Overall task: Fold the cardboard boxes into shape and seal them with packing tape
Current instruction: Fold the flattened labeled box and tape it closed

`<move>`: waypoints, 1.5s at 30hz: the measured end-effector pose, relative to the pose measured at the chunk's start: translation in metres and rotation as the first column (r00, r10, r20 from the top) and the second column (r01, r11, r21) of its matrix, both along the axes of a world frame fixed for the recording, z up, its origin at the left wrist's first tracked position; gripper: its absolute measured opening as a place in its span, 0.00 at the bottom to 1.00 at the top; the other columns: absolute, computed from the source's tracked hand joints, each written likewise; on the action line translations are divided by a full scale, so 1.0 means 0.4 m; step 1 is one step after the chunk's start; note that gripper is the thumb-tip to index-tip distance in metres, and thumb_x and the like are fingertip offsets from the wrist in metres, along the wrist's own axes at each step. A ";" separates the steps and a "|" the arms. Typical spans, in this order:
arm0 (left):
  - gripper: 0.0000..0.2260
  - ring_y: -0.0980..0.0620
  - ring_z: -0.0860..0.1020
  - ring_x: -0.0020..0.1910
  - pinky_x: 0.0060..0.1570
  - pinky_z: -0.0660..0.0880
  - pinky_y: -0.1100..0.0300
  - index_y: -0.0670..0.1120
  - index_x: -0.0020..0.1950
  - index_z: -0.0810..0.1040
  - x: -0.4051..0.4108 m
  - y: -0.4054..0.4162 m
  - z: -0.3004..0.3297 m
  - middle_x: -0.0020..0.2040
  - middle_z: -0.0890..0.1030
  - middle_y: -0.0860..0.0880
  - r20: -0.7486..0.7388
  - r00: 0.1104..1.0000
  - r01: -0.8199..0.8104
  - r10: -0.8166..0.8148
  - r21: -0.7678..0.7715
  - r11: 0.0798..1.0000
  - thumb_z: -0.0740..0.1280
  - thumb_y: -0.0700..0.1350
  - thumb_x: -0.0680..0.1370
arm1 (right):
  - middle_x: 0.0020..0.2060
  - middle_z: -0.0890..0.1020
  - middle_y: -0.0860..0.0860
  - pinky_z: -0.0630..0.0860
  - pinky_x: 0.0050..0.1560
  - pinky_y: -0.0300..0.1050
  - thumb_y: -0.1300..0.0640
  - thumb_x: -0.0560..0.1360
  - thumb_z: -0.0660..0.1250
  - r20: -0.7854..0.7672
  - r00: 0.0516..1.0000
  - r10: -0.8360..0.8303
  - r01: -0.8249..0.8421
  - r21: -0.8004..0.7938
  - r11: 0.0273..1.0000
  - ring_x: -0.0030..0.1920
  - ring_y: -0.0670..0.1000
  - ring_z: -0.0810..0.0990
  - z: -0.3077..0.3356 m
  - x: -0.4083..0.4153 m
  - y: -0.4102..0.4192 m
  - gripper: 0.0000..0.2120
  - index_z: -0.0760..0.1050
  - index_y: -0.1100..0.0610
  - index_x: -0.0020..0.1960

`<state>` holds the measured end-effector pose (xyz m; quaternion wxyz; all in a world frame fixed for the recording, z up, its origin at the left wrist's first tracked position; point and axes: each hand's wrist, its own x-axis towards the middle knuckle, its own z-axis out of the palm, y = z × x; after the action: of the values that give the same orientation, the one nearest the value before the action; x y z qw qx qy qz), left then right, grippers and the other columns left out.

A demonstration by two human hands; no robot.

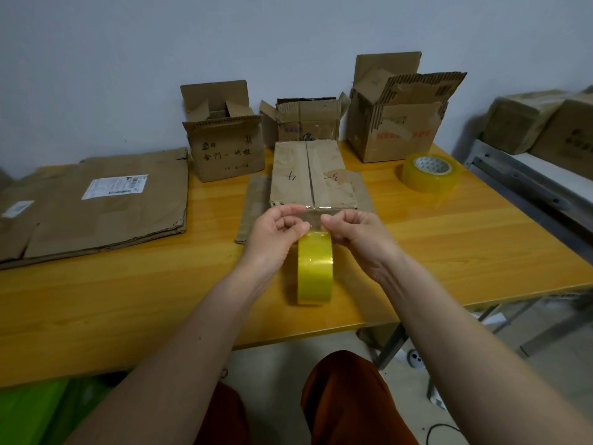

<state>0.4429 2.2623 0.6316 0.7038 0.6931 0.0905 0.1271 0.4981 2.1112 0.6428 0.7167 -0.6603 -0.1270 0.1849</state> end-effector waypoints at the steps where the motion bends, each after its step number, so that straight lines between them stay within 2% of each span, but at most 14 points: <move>1: 0.11 0.59 0.80 0.41 0.47 0.76 0.63 0.52 0.51 0.79 -0.005 0.006 0.005 0.38 0.81 0.55 0.021 1.000 -0.008 0.007 0.040 0.999 0.70 0.37 0.75 | 0.28 0.79 0.48 0.75 0.41 0.40 0.61 0.73 0.70 0.036 0.999 -0.016 0.016 -0.013 1.000 0.32 0.45 0.77 0.004 -0.007 0.007 0.10 0.76 0.57 0.34; 5: 0.09 0.60 0.80 0.43 0.44 0.77 0.68 0.51 0.48 0.81 -0.025 0.022 0.014 0.42 0.82 0.52 0.061 0.996 -0.074 0.065 0.166 0.983 0.74 0.39 0.72 | 0.32 0.79 0.51 0.75 0.44 0.41 0.60 0.73 0.70 0.117 0.989 -0.094 0.099 -0.034 0.995 0.37 0.47 0.77 0.008 -0.033 0.033 0.09 0.77 0.57 0.35; 9: 0.05 0.63 0.79 0.40 0.39 0.73 0.74 0.53 0.41 0.81 -0.037 0.013 0.018 0.41 0.83 0.55 0.068 0.985 -0.168 0.157 0.206 0.964 0.72 0.43 0.74 | 0.33 0.78 0.53 0.73 0.44 0.41 0.59 0.75 0.69 0.096 0.986 -0.136 0.136 0.009 0.991 0.37 0.47 0.75 0.002 -0.049 0.046 0.08 0.77 0.61 0.38; 13: 0.02 0.52 0.78 0.47 0.47 0.76 0.60 0.53 0.43 0.81 -0.038 0.003 0.016 0.48 0.81 0.48 0.001 0.973 -0.225 0.230 0.199 0.954 0.71 0.47 0.75 | 0.30 0.78 0.49 0.74 0.37 0.32 0.57 0.75 0.68 0.118 0.979 -0.165 0.168 -0.010 0.986 0.33 0.43 0.75 -0.001 -0.055 0.051 0.10 0.77 0.60 0.37; 18: 0.03 0.54 0.78 0.43 0.41 0.74 0.65 0.49 0.46 0.79 -0.050 -0.007 0.020 0.43 0.81 0.51 0.009 0.976 -0.215 0.217 0.178 0.960 0.71 0.42 0.75 | 0.26 0.75 0.47 0.72 0.34 0.32 0.57 0.76 0.68 0.104 0.981 -0.162 0.163 0.000 0.987 0.30 0.43 0.73 -0.001 -0.058 0.057 0.12 0.76 0.58 0.34; 20: 0.15 0.54 0.79 0.43 0.41 0.75 0.67 0.48 0.56 0.76 -0.059 -0.015 0.021 0.43 0.80 0.50 0.049 0.978 -0.206 0.201 0.255 0.945 0.73 0.40 0.73 | 0.24 0.75 0.46 0.72 0.35 0.34 0.57 0.76 0.68 0.094 0.980 -0.176 0.177 0.000 0.984 0.30 0.43 0.73 -0.003 -0.056 0.059 0.14 0.75 0.56 0.31; 23: 0.35 0.57 0.79 0.39 0.39 0.75 0.70 0.57 0.72 0.62 -0.066 -0.015 0.025 0.41 0.80 0.49 0.150 0.973 -0.218 0.177 0.328 0.919 0.73 0.36 0.72 | 0.24 0.74 0.46 0.71 0.38 0.38 0.57 0.76 0.68 0.087 0.975 -0.204 0.205 -0.013 0.979 0.31 0.45 0.72 -0.006 -0.052 0.060 0.15 0.74 0.55 0.30; 28: 0.19 0.60 0.72 0.38 0.40 0.71 0.73 0.47 0.64 0.78 -0.074 -0.013 0.028 0.44 0.76 0.49 0.282 0.956 -0.251 0.082 0.641 0.726 0.71 0.36 0.74 | 0.25 0.74 0.46 0.70 0.39 0.42 0.57 0.76 0.68 0.097 0.972 -0.212 0.215 -0.022 0.976 0.32 0.46 0.72 -0.009 -0.053 0.060 0.14 0.75 0.54 0.31; 34: 0.09 0.61 0.73 0.36 0.38 0.70 0.75 0.44 0.52 0.84 -0.070 -0.015 0.031 0.45 0.79 0.50 0.259 0.953 -0.285 0.154 0.610 0.739 0.73 0.38 0.73 | 0.28 0.75 0.50 0.71 0.42 0.45 0.56 0.75 0.68 0.137 0.965 -0.225 0.233 -0.043 0.972 0.36 0.50 0.73 -0.008 -0.056 0.059 0.14 0.75 0.55 0.31; 38: 0.05 0.61 0.73 0.36 0.40 0.71 0.73 0.45 0.48 0.85 -0.068 -0.024 0.036 0.45 0.80 0.50 0.236 0.945 -0.324 0.225 0.617 0.717 0.72 0.40 0.73 | 0.32 0.79 0.54 0.76 0.49 0.54 0.55 0.76 0.68 0.224 0.954 -0.197 0.224 -0.102 0.969 0.38 0.50 0.76 -0.006 -0.060 0.056 0.13 0.77 0.56 0.33; 41: 0.03 0.52 0.75 0.45 0.49 0.70 0.61 0.46 0.46 0.84 -0.065 -0.034 0.034 0.45 0.78 0.50 0.223 0.944 -0.329 0.241 0.665 0.671 0.72 0.41 0.74 | 0.36 0.83 0.56 0.77 0.51 0.58 0.53 0.77 0.66 0.273 0.941 -0.200 0.255 -0.182 0.950 0.39 0.51 0.78 0.000 -0.061 0.049 0.14 0.80 0.55 0.34; 42: 0.03 0.49 0.75 0.49 0.51 0.67 0.62 0.47 0.46 0.84 -0.063 -0.036 0.034 0.46 0.77 0.51 0.223 0.944 -0.330 0.245 0.680 0.655 0.72 0.42 0.74 | 0.36 0.83 0.56 0.77 0.51 0.59 0.54 0.77 0.65 0.291 0.933 -0.210 0.276 -0.207 0.939 0.39 0.51 0.79 -0.001 -0.059 0.048 0.13 0.80 0.54 0.35; 44: 0.04 0.50 0.71 0.52 0.52 0.61 0.68 0.48 0.46 0.84 -0.060 -0.038 0.034 0.48 0.73 0.51 0.235 0.932 -0.358 0.276 0.706 0.611 0.73 0.43 0.72 | 0.39 0.82 0.53 0.78 0.51 0.59 0.56 0.78 0.63 0.346 0.907 -0.241 0.323 -0.202 0.925 0.43 0.50 0.81 -0.002 -0.057 0.048 0.06 0.79 0.55 0.50; 45: 0.04 0.52 0.69 0.52 0.51 0.57 0.73 0.49 0.46 0.84 -0.058 -0.037 0.033 0.49 0.71 0.50 0.245 0.923 -0.378 0.297 0.718 0.584 0.74 0.44 0.71 | 0.43 0.80 0.51 0.79 0.51 0.56 0.58 0.79 0.63 0.368 0.893 -0.257 0.338 -0.173 0.925 0.45 0.51 0.81 -0.001 -0.056 0.046 0.11 0.73 0.55 0.61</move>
<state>0.4197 2.2476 0.6450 0.3183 0.8842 0.1247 0.3181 0.4755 2.1296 0.6425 0.6216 -0.7731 -0.1225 -0.0304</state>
